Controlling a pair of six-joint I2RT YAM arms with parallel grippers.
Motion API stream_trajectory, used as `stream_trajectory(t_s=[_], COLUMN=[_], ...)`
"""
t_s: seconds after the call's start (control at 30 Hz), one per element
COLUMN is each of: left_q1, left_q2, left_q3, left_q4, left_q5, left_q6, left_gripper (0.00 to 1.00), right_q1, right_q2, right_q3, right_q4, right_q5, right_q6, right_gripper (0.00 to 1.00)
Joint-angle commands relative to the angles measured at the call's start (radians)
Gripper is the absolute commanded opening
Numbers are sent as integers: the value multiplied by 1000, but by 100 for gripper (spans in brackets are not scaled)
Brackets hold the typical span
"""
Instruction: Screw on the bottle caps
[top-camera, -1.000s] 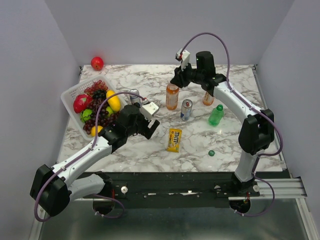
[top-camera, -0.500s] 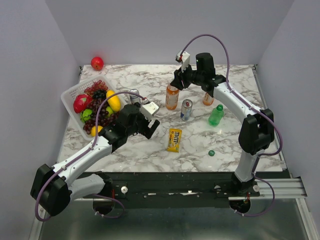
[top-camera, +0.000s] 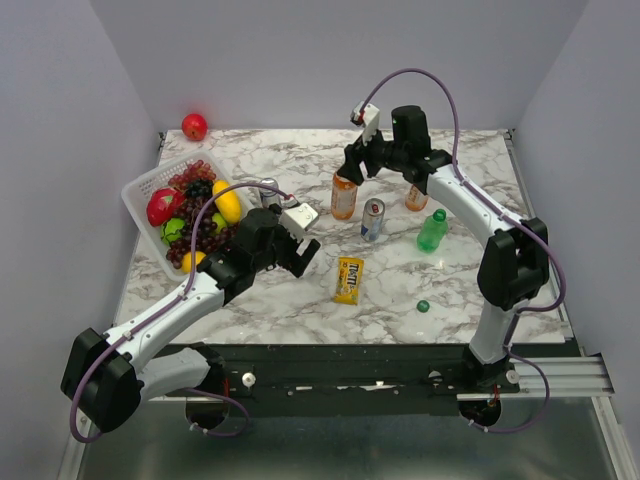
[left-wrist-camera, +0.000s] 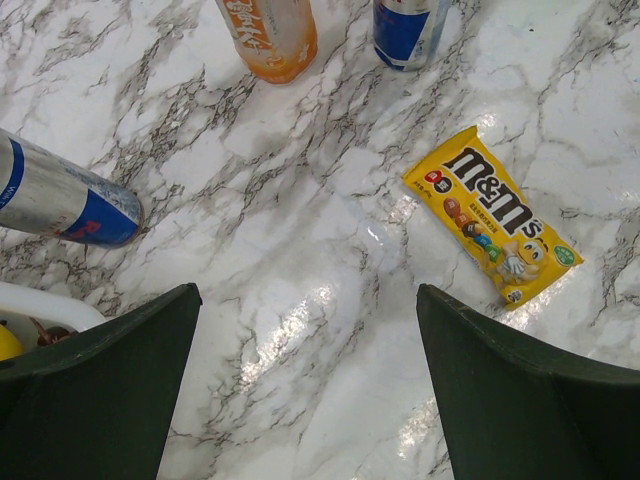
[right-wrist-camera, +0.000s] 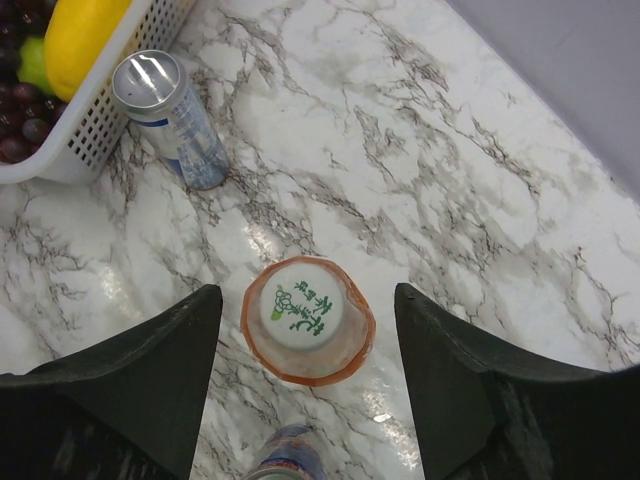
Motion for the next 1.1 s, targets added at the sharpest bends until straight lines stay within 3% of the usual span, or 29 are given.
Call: stream_trajectory(t_s=[0.0, 0.23, 0.4, 0.67, 0.93, 1.07], left_q1=[6, 6, 6, -11, -19, -19], left_q2=[-1, -12, 13, 42, 28, 34], left_q3=[10, 18, 39, 70, 64, 69], left_q4=[20, 30, 57, 45, 30, 36], left_q5=[11, 16, 51, 100, 88, 99], left_q6=[3, 8, -6, 8, 31, 30], left_gripper=[99, 99, 99, 99, 99, 99], right_q1=[-1, -102, -234, -346, -353, -354], right_q2=[-105, -444, -569, -499, -419, -391], right_q3=[15, -139, -277, -390, -382, -383], right_q4=[-33, -231, -435, -517, -483, -485], right_q5=[-6, 175, 203, 255, 249, 219], right_q6=[3, -49, -108, -164, -191, -198], right_gripper=[79, 72, 64, 62, 64, 59])
